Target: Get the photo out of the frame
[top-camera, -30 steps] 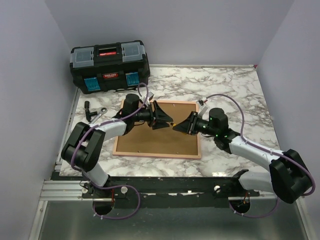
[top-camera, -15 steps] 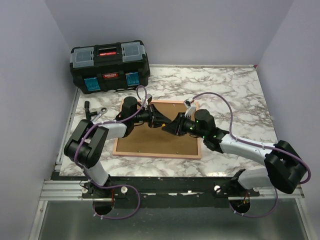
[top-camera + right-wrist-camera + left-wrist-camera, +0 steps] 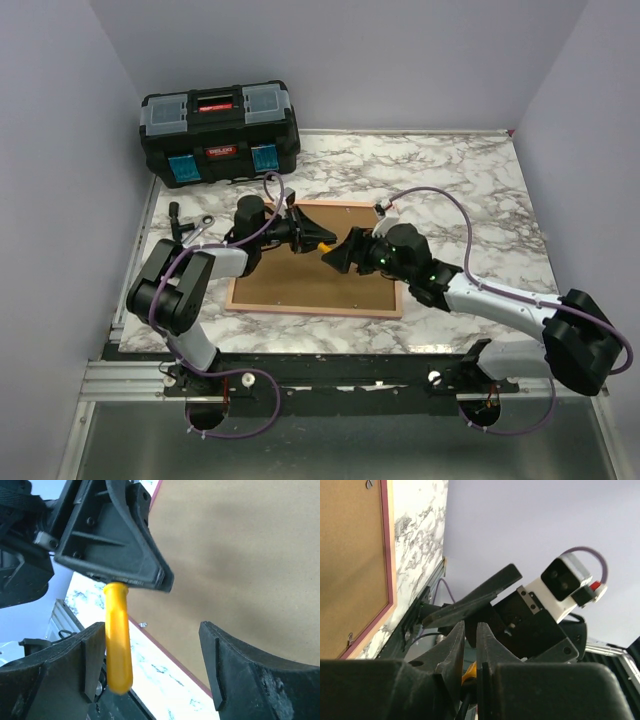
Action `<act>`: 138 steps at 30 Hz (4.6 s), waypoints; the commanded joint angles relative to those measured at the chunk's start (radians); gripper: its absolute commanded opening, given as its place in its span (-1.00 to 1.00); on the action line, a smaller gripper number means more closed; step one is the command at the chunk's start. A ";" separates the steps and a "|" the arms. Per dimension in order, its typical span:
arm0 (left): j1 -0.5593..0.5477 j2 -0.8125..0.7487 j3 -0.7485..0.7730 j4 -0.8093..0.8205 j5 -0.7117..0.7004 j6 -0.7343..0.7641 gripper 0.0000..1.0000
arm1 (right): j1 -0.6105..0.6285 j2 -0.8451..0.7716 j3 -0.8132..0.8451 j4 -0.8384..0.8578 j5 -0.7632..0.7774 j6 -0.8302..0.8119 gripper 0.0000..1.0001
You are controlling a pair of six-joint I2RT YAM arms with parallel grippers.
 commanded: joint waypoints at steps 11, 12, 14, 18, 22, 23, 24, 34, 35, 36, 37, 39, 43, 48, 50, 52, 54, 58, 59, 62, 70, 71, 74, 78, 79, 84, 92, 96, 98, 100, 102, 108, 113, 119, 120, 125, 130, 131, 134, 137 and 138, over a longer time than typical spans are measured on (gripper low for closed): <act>0.045 0.126 -0.112 0.502 -0.004 -0.343 -1.00 | 0.118 0.037 0.021 0.161 0.236 0.014 0.15; 0.047 0.125 -0.115 0.502 -0.008 -0.343 -1.00 | 0.121 0.053 0.035 0.160 0.241 0.009 0.10; 0.048 0.121 -0.117 0.494 -0.009 -0.335 -1.00 | 0.128 0.089 0.070 0.144 0.249 0.000 0.06; 0.050 0.114 -0.122 0.479 -0.011 -0.327 -1.00 | 0.148 0.111 0.084 0.138 0.308 -0.002 0.01; 0.049 0.113 -0.129 0.477 -0.012 -0.325 -1.00 | 0.155 0.102 0.083 0.132 0.347 -0.010 0.02; 0.050 0.113 -0.130 0.475 -0.013 -0.323 -1.00 | 0.155 0.098 0.080 0.127 0.360 -0.009 0.05; 0.050 0.112 -0.130 0.471 -0.012 -0.322 -1.00 | 0.155 0.092 0.076 0.118 0.376 -0.005 0.07; 0.050 0.107 -0.133 0.455 -0.017 -0.308 -1.00 | 0.155 0.108 0.076 0.155 0.347 -0.006 -0.28; 0.050 0.104 -0.133 0.452 -0.018 -0.306 -1.00 | 0.155 0.111 0.080 0.153 0.340 -0.008 -0.31; 0.050 0.103 -0.134 0.449 -0.017 -0.303 -1.00 | 0.156 0.116 0.084 0.153 0.335 -0.008 -0.32; 0.050 0.104 -0.135 0.448 -0.018 -0.302 -1.00 | 0.154 0.117 0.086 0.152 0.328 -0.007 -0.30; 0.050 0.100 -0.136 0.443 -0.018 -0.297 -1.00 | 0.155 0.117 0.082 0.153 0.326 -0.002 -0.14; 0.051 0.088 -0.134 0.421 -0.020 -0.280 -1.00 | 0.155 0.114 0.070 0.156 0.329 0.004 -0.15; 0.050 0.075 -0.134 0.395 -0.023 -0.261 -1.00 | 0.155 0.118 0.082 0.152 0.324 -0.002 -0.81; 0.051 0.069 -0.132 0.380 -0.024 -0.251 -1.00 | 0.156 0.124 0.090 0.148 0.315 -0.005 -0.69; 0.051 0.064 -0.133 0.376 -0.026 -0.247 -1.00 | 0.155 0.137 0.100 0.139 0.303 -0.007 -0.27; 0.051 0.063 -0.132 0.376 -0.025 -0.247 -1.00 | 0.155 0.145 0.097 0.143 0.296 0.000 -0.21; 0.051 0.061 -0.134 0.374 -0.026 -0.246 -1.00 | 0.155 0.153 0.103 0.132 0.311 0.004 -0.29; 0.051 0.059 -0.135 0.372 -0.026 -0.244 -1.00 | 0.155 0.151 0.104 0.133 0.312 0.000 -0.40; 0.051 0.059 -0.135 0.367 -0.026 -0.240 -1.00 | 0.155 0.141 0.110 0.123 0.324 -0.011 -0.82; 0.072 -0.032 -0.113 0.112 -0.063 -0.028 0.09 | 0.154 0.088 0.083 0.024 0.394 -0.005 -0.99; 0.078 -0.052 -0.099 0.035 -0.068 0.017 0.26 | 0.150 0.086 0.090 -0.003 0.399 -0.011 -0.99; 0.101 -0.133 -0.062 -0.137 -0.096 0.142 0.42 | 0.121 0.099 0.131 -0.121 0.381 -0.030 -0.99; 0.127 -0.243 -0.006 -0.394 -0.168 0.314 0.58 | 0.047 0.098 0.153 -0.182 0.338 -0.056 -0.99; 0.128 -0.263 0.012 -0.441 -0.185 0.350 0.59 | 0.032 0.097 0.160 -0.199 0.339 -0.060 -0.99; 0.139 -0.326 0.057 -0.569 -0.233 0.439 0.64 | -0.048 0.085 0.206 -0.318 0.361 -0.058 -0.99; 0.134 -0.548 0.206 -0.842 -0.426 0.702 0.64 | -0.223 0.122 0.250 -0.470 0.203 -0.118 -0.99; 0.101 -0.591 0.366 -0.990 -0.507 0.813 0.64 | -0.287 0.193 0.292 -0.465 0.111 -0.154 -0.99; 0.089 -0.568 0.439 -1.010 -0.462 0.819 0.64 | -0.301 0.236 0.329 -0.450 0.050 -0.170 -0.99; 0.069 -0.536 0.505 -1.028 -0.441 0.835 0.64 | -0.306 0.285 0.370 -0.433 0.023 -0.175 -0.99; 0.048 -0.498 0.570 -1.055 -0.441 0.888 0.64 | -0.307 0.341 0.412 -0.416 0.013 -0.192 -0.99; 0.016 -0.463 0.612 -1.114 -0.474 1.070 0.63 | -0.317 0.449 0.492 -0.402 0.066 -0.232 -0.99; -0.001 -0.493 0.537 -1.112 -0.532 1.122 0.63 | -0.320 0.492 0.494 -0.366 0.076 -0.243 -0.99; -0.026 -0.481 0.543 -1.117 -0.552 1.147 0.62 | -0.325 0.523 0.516 -0.346 0.075 -0.254 -0.99; -0.025 -0.476 0.543 -1.116 -0.551 1.149 0.62 | -0.325 0.527 0.515 -0.336 0.102 -0.258 -0.99; -0.025 -0.465 0.545 -1.123 -0.552 1.134 0.62 | -0.328 0.564 0.565 -0.365 0.107 -0.292 -0.99; -0.034 -0.492 0.525 -1.094 -0.531 1.121 0.61 | -0.327 0.582 0.572 -0.365 0.130 -0.307 -0.99; -0.035 -0.493 0.525 -1.097 -0.540 1.127 0.61 | -0.327 0.584 0.572 -0.363 0.126 -0.309 -0.99; -0.035 -0.484 0.530 -1.111 -0.554 1.130 0.61 | -0.328 0.594 0.576 -0.357 0.127 -0.313 -0.99; -0.034 -0.486 0.527 -1.103 -0.543 1.126 0.61 | -0.327 0.590 0.572 -0.367 0.140 -0.321 -0.99; -0.035 -0.488 0.525 -1.102 -0.543 1.124 0.61 | -0.328 0.588 0.572 -0.369 0.142 -0.328 -0.99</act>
